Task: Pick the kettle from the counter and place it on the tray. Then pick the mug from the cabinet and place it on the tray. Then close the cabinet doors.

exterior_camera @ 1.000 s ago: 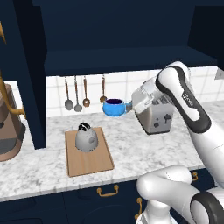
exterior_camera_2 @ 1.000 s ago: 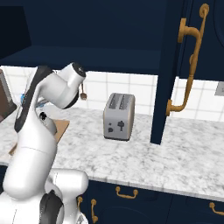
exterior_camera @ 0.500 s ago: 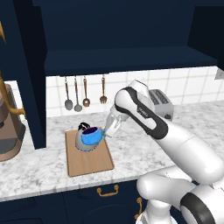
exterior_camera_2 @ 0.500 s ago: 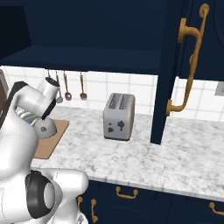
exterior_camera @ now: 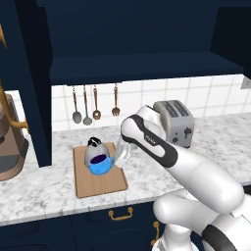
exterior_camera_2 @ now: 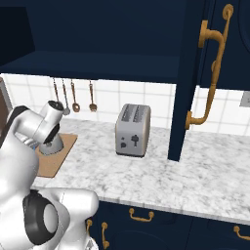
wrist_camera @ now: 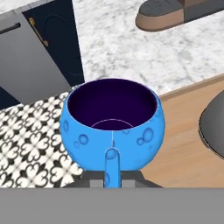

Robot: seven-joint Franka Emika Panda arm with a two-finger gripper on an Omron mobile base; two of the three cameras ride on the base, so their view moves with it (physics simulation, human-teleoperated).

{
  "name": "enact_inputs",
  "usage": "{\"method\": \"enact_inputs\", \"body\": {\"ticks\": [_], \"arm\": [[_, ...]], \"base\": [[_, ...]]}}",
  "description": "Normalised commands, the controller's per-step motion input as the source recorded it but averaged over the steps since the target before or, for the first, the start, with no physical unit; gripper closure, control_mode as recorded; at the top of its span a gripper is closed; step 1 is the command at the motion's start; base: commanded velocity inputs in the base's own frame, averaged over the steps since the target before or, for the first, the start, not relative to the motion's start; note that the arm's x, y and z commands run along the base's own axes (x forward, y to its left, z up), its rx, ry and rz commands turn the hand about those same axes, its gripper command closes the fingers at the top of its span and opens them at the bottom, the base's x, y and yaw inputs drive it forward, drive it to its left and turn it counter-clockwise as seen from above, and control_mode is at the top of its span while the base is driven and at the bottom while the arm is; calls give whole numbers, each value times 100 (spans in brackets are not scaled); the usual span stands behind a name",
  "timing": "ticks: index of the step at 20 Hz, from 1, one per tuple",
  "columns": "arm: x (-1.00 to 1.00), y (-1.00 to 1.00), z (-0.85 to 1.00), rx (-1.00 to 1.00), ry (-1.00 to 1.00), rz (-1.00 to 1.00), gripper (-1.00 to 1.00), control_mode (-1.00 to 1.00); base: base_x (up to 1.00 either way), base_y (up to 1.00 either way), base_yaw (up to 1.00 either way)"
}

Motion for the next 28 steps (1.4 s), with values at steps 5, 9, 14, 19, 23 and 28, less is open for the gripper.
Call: {"method": "enact_inputs", "body": {"ticks": [5, 9, 14, 19, 23, 28], "arm": [[14, 3, -48, 0, -2, 2, 100, -100], [18, 0, -30, 0, -2, 3, 100, -100], [17, 0, -25, 0, -8, 5, 100, -100], [10, 1, -25, 0, -3, 2, 100, -100], [8, 4, -13, 2, 0, 0, 100, -100], [10, 2, -10, 8, 0, 0, 100, -100]], "base": [[0, 0, 0], [0, 0, 0], [0, 0, 0], [0, 0, 0], [0, 0, 0], [0, 0, 0]]}}
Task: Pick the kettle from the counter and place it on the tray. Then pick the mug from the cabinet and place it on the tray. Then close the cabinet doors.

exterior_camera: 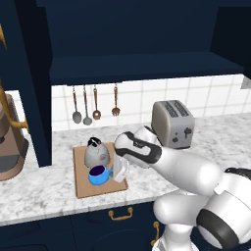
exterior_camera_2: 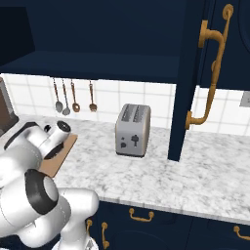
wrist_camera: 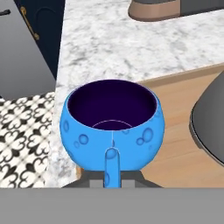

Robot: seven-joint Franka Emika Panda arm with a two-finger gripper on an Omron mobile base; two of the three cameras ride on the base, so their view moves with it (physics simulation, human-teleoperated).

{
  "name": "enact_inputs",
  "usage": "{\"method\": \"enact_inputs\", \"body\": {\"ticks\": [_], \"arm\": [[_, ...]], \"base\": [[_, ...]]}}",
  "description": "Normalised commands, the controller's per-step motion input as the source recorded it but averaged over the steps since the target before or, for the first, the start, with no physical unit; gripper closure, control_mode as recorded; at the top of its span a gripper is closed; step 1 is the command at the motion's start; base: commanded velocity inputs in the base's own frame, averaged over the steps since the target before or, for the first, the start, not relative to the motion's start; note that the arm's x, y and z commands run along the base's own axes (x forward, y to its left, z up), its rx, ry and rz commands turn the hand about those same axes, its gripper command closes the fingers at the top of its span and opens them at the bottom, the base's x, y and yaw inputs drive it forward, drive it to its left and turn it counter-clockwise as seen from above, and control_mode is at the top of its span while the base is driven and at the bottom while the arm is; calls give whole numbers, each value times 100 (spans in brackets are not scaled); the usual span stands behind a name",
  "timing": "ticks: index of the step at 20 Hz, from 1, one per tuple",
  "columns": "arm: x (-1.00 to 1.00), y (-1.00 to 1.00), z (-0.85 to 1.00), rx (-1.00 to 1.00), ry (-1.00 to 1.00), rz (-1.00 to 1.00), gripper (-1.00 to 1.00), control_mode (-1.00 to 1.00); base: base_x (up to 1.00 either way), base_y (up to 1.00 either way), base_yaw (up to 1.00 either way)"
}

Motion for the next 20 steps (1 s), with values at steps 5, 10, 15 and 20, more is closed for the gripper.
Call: {"method": "enact_inputs", "body": {"ticks": [5, 10, 15, 20], "arm": [[3, 2, -21, 7, 0, 0, 100, -100], [6, 5, -26, 0, 0, 0, 100, -100], [14, 3, -15, 0, -3, 0, 100, -100], [14, 8, -16, 0, -6, 0, 100, -100]], "base": [[0, 0, 0], [0, 0, 0], [0, 0, 0], [0, 0, 0]]}}
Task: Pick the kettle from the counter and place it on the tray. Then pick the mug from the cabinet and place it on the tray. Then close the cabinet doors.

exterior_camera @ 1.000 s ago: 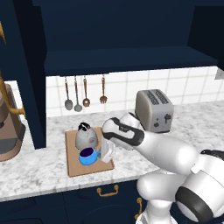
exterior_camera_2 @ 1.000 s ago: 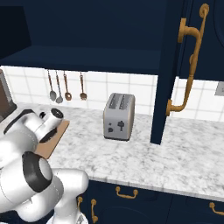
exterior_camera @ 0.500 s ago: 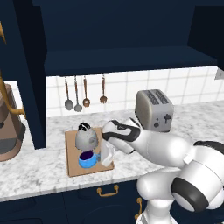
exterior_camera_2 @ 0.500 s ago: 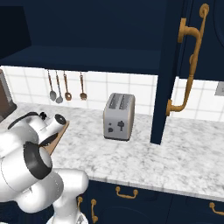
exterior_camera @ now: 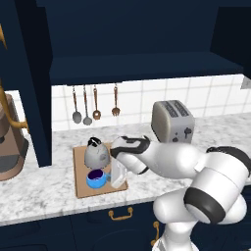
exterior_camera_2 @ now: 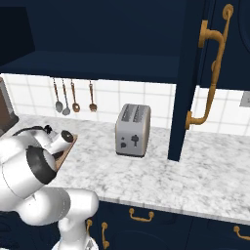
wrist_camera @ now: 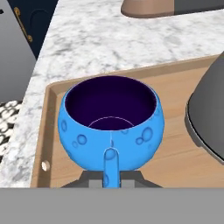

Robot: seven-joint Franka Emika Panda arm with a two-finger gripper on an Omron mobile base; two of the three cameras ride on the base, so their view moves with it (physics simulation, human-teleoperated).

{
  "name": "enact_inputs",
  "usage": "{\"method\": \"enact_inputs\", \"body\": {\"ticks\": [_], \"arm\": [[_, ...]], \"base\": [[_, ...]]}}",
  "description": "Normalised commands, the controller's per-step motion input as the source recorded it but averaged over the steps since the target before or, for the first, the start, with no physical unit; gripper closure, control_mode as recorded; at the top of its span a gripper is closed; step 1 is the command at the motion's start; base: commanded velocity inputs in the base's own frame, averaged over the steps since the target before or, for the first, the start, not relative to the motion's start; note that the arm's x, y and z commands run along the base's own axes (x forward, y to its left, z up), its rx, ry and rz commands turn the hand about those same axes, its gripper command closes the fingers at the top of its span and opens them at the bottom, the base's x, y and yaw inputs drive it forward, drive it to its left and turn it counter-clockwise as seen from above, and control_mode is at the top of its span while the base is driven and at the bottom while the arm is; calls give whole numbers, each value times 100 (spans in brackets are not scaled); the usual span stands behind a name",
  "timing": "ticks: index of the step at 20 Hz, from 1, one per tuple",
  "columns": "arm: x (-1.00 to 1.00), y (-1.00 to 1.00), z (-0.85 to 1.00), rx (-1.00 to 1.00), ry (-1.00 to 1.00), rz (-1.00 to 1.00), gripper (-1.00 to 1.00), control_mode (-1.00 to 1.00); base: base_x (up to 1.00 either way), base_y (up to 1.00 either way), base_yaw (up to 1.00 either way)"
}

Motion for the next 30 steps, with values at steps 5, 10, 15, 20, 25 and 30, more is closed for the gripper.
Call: {"method": "enact_inputs", "body": {"ticks": [5, 10, 15, 20, 25, 30], "arm": [[6, 5, -12, 0, -4, 0, -100, -100], [0, 0, 3, 1, 0, 0, -100, -100], [0, -2, 24, 2, 0, 0, -100, -100], [-2, -20, 51, 7, 0, 0, -100, -100], [-22, -37, 59, 1, 13, -12, -100, -100], [-25, -48, 80, 0, 40, -33, -100, -100]], "base": [[0, 0, 0], [0, 0, 0], [0, 0, 0], [0, 0, 0], [0, 0, 0], [0, 0, 0]]}}
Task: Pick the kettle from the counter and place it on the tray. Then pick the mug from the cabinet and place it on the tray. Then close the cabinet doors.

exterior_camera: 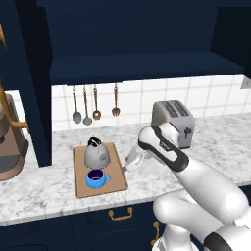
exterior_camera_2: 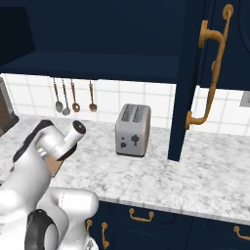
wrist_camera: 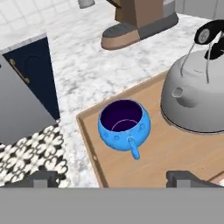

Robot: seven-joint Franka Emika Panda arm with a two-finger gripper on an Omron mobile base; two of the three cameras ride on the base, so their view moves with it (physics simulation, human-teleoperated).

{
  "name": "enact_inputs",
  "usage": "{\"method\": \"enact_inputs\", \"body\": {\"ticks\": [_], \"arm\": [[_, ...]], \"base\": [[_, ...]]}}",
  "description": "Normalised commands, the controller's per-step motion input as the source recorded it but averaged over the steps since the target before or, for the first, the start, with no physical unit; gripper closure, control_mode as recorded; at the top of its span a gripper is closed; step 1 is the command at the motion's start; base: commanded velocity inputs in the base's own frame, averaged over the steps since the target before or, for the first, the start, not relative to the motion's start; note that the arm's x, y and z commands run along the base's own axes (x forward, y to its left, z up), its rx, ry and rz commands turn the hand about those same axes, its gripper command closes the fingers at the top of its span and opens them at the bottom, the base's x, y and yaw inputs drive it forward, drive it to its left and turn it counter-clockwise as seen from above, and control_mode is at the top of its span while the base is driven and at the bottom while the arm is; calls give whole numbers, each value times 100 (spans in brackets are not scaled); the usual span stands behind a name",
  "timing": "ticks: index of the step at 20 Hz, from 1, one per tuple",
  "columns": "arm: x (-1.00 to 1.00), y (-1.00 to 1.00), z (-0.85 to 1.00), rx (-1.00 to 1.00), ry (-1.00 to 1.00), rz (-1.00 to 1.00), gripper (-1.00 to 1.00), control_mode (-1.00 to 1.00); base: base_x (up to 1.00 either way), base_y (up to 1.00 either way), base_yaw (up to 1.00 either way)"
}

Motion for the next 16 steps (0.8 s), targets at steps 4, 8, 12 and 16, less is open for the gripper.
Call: {"method": "enact_inputs", "body": {"ticks": [4, 8, 12, 16], "arm": [[-18, -48, 57, -1, 46, -48, -100, -100], [0, -24, 2, 1, 11, -9, -100, -100], [-10, 0, 0, 0, 0, -3, -100, -100], [-12, 25, 6, 0, 1, -24, -100, -100]], "base": [[0, 0, 0], [0, 0, 0], [0, 0, 0], [0, 0, 0]]}}
